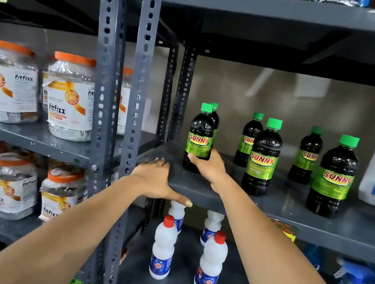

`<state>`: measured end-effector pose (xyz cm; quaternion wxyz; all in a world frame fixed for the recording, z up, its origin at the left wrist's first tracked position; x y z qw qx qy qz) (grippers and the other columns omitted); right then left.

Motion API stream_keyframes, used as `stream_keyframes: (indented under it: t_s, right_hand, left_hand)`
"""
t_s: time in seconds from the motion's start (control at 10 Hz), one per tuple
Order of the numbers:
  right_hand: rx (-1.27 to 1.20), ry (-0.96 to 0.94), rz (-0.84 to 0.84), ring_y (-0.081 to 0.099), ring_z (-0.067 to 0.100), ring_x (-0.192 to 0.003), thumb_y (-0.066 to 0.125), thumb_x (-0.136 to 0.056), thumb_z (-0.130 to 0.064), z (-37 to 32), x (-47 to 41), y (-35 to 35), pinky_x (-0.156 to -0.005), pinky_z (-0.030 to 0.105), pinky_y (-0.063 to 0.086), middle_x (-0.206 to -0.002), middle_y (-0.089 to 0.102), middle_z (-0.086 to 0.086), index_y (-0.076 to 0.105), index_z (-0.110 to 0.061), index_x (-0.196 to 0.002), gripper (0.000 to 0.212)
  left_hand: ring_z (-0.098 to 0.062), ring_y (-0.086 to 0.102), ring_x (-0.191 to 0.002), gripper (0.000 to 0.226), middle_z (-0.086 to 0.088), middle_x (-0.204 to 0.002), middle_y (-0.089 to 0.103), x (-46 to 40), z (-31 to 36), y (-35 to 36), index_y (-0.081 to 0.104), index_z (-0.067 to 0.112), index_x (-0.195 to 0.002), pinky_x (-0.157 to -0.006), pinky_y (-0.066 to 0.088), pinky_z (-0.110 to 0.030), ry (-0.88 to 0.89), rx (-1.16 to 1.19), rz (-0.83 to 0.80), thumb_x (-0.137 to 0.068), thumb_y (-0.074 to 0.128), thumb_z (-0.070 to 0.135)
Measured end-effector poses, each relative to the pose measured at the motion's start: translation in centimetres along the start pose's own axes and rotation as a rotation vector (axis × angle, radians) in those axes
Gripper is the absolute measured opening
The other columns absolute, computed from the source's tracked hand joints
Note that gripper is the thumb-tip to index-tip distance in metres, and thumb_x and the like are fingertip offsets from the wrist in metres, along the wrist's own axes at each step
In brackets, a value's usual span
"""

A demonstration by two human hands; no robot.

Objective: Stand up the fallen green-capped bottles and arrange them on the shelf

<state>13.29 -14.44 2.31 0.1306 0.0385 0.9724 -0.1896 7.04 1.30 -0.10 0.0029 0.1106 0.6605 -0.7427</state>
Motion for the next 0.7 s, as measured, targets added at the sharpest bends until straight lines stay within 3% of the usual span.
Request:
stream_keyframes:
  t_s: [0.3, 0.6, 0.7]
  right_hand:
    - [0.034, -0.035, -0.084, 0.051, 0.024, -0.128, 0.071, -0.086, -0.034, -0.4, 1.6, 0.2, -0.096, 0.031, 0.040, -0.138, 0.056, 0.004, 0.042, -0.017, -0.139, 0.064]
    - [0.032, -0.012, -0.046, 0.055, 0.023, -0.122, 0.078, -0.080, -0.027, -1.4, 3.1, 0.0, -0.088, 0.028, 0.039, -0.132, 0.059, 0.005, 0.040, -0.014, -0.135, 0.068]
    - [-0.053, -0.145, 0.135, 0.054, 0.015, -0.115, 0.076, -0.080, -0.022, -3.0, 4.7, -1.5, -0.090, 0.026, 0.040, -0.126, 0.056, 0.000, 0.040, -0.015, -0.138, 0.068]
  left_hand:
    - [-0.027, 0.038, -0.139, 0.145, -0.009, -0.156, 0.036, 0.4, 0.4, -0.2, 0.032, 0.010, -0.148, -0.108, 0.039, -0.040, 0.028, -0.005, 0.004, -0.038, 0.049, 0.103]
    - [-0.028, 0.043, -0.136, 0.142, -0.011, -0.152, 0.041, 0.9, 0.6, -0.7, 0.033, 0.008, -0.147, -0.104, 0.042, -0.039, 0.028, 0.025, 0.030, -0.042, 0.052, 0.100]
    - [-0.026, 0.050, -0.129, 0.136, -0.007, -0.147, 0.048, 1.3, 0.5, -0.9, 0.038, 0.012, -0.145, -0.098, 0.047, -0.039, 0.055, 0.063, 0.140, -0.042, 0.050, 0.101]
Point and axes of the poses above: each hand's wrist, its own x-axis away from the middle knuckle, its own y-axis out of the palm, z = x × y, the point moved 8 cm from there along -x, towards the middle knuckle
